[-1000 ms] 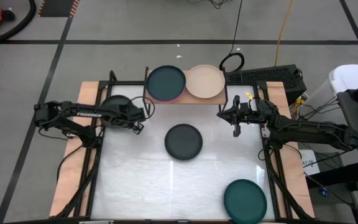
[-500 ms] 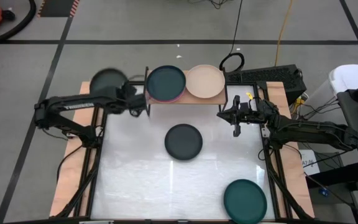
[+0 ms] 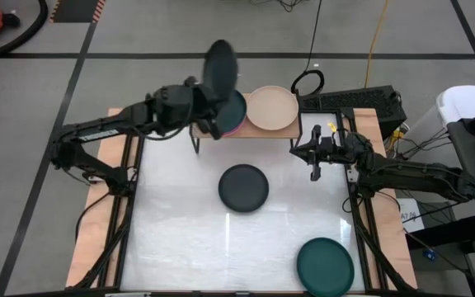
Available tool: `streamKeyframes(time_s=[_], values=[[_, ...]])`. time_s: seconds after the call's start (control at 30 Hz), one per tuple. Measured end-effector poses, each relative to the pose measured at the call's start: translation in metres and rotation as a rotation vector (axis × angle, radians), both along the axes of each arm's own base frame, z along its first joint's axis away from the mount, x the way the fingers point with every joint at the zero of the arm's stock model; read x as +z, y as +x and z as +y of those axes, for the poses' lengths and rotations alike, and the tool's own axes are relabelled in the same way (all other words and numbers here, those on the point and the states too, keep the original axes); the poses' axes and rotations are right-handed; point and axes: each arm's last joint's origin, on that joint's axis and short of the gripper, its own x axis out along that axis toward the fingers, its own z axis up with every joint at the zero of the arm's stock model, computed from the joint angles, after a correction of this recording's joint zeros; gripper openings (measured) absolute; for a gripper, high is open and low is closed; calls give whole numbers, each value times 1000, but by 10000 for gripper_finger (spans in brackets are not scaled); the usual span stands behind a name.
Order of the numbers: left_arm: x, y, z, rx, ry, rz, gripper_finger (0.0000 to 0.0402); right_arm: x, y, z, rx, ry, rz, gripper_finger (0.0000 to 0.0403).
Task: Place and stack plates onto a shelf
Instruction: Stack the top black plate on top of the gray plate on the shelf
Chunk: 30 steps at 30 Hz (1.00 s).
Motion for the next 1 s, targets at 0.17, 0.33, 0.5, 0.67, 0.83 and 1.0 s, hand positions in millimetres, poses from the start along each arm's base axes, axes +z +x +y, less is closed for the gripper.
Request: streamKeyframes(time_s=[0.17, 0.33, 0.5, 0.67, 0.83, 1.0], values=[[-14, 36, 10, -99, 19, 46, 10, 11, -14, 0, -83, -30, -59, 20], [-24, 76, 24, -182, -27, 138, 10, 19, -28, 3, -143, -48, -112, 20], [-27, 110, 32, -218, 13, 183, 10, 20, -33, 6, -142, -53, -123, 20], [-38, 133, 37, -250, 29, 203, 13, 19, -34, 7, -143, -59, -110, 20], [-62, 148, 42, -273, 53, 276, 36, 20, -34, 7, -144, -63, -111, 20], [-78, 156, 46, -274, 45, 317, 43, 20, -34, 7, -143, -64, -111, 20]])
